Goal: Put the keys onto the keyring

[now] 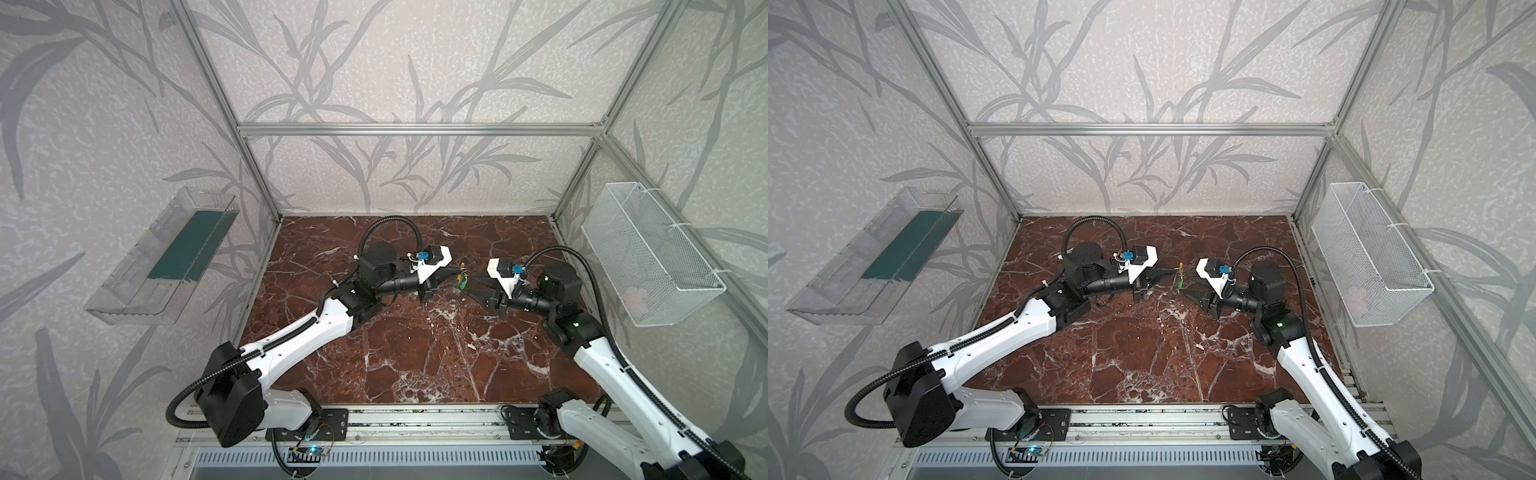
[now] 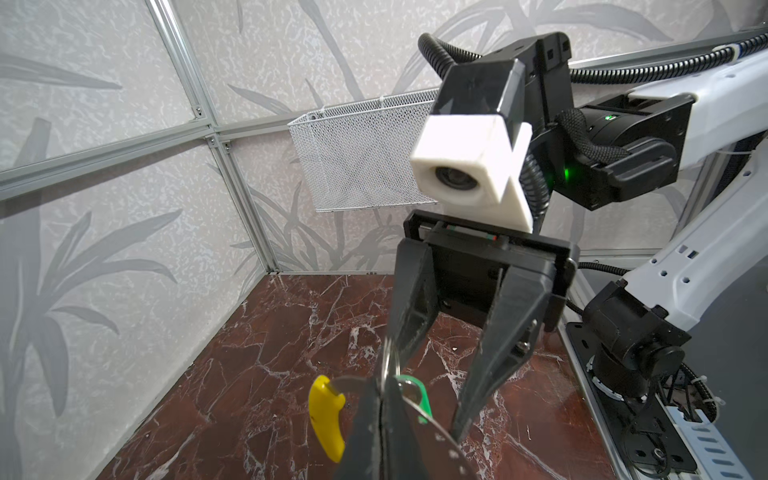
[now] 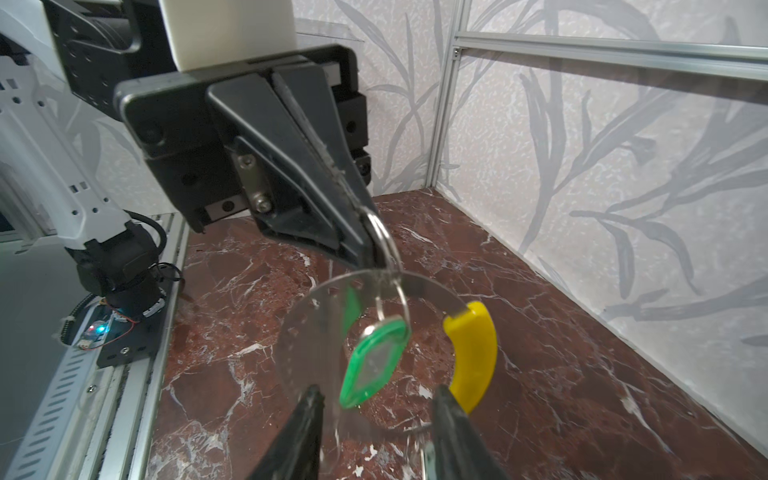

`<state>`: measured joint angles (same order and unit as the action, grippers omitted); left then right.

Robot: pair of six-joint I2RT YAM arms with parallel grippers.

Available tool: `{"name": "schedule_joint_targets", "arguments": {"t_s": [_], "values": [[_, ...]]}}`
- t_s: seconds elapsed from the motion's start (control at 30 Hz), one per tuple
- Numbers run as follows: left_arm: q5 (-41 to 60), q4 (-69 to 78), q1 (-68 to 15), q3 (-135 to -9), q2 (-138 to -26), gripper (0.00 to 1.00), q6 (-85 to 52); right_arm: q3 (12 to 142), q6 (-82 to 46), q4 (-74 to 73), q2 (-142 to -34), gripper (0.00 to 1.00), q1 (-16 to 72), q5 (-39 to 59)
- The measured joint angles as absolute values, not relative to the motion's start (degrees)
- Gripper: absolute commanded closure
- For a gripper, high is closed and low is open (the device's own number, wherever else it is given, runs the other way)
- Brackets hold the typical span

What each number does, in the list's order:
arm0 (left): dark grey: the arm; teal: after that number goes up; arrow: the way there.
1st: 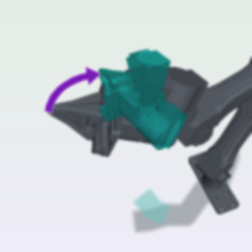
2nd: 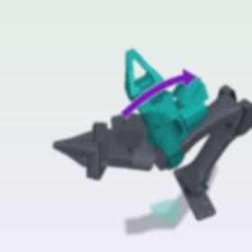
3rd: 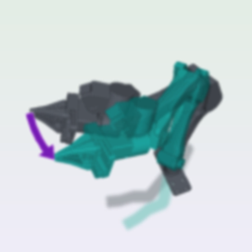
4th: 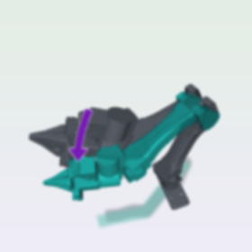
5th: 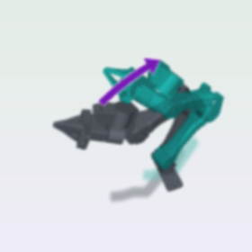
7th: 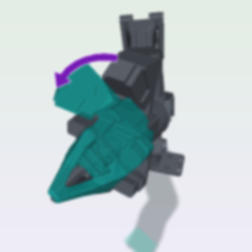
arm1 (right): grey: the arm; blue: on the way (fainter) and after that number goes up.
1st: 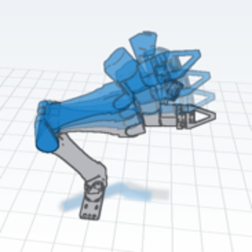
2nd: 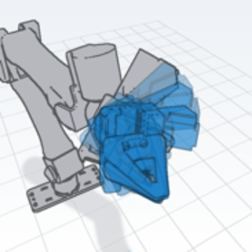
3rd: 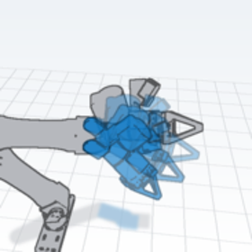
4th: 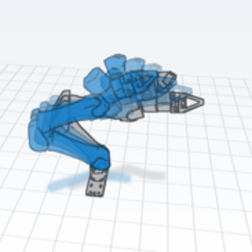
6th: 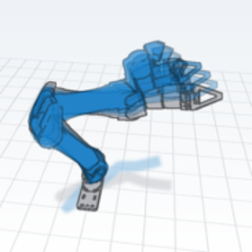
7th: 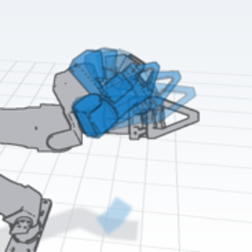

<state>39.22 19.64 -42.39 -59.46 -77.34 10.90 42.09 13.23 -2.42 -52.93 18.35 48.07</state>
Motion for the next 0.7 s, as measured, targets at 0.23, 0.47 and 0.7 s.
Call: {"name": "schedule_joint_targets", "arguments": {"t_s": [0.23,0.47,0.7], "values": [[38.5,22.0,-42.8,-59.2,-77.3,1.00,10.0,42.3,12.0,-6.2,-53.8,0.74,19.7,46.0],[37.7,25.6,-42.9,-57.7,-77.3,1.00,7.6,43.5,14.3,-4.7,-54.4,0.99,21.0,44.4],[39.5,31.5,-43.0,-55.4,-77.6,1.00,3.7,48.4,21.8,3.3,-56.5,1.00,21.4,45.2]]}}
